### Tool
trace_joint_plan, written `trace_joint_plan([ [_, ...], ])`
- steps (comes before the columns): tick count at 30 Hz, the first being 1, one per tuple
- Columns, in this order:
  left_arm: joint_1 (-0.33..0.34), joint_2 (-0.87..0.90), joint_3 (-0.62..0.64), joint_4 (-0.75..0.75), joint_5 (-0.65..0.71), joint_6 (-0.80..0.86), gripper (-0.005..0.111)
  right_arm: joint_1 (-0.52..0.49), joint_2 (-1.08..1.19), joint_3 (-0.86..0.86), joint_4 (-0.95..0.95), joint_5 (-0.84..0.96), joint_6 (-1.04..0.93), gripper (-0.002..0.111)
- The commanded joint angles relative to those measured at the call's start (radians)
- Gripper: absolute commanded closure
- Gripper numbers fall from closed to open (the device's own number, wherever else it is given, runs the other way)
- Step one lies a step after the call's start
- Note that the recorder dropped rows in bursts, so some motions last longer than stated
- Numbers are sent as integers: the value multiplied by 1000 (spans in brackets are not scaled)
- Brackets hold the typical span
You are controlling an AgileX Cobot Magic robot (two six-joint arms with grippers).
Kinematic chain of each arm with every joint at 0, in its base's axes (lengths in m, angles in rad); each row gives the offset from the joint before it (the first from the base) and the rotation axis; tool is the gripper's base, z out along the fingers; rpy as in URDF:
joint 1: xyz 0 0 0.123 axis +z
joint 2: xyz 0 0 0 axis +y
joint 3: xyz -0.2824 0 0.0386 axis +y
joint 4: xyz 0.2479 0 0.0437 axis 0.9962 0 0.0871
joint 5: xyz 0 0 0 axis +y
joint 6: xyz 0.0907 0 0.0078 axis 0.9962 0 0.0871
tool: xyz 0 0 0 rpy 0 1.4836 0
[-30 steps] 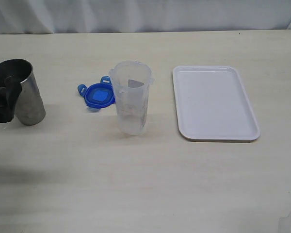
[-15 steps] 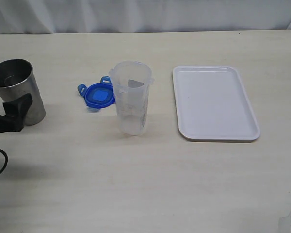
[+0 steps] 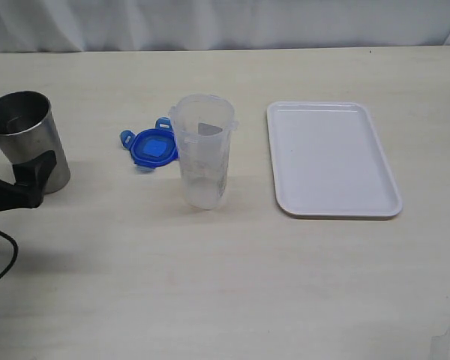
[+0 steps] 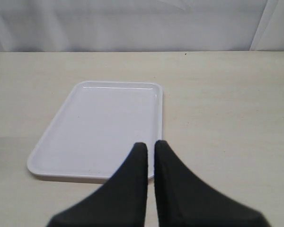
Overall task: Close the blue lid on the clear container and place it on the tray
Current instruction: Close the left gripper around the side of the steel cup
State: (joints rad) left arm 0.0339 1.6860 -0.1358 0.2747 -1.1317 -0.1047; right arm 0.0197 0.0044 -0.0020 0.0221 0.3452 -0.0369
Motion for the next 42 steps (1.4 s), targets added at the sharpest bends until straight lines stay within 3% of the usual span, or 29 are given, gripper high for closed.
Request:
trace_joint_plan([
  [1,-6,17,-19,-5,-16,23,2,-6,-4,2,-8,0,0,103],
  [14,-6,179,-102,-24,-89,29,2,-6,-4,2,-8,0,0,103],
  [42,-6,281,-208,-4,-89,29,2,-6,-4,2,-8,0,0,103],
])
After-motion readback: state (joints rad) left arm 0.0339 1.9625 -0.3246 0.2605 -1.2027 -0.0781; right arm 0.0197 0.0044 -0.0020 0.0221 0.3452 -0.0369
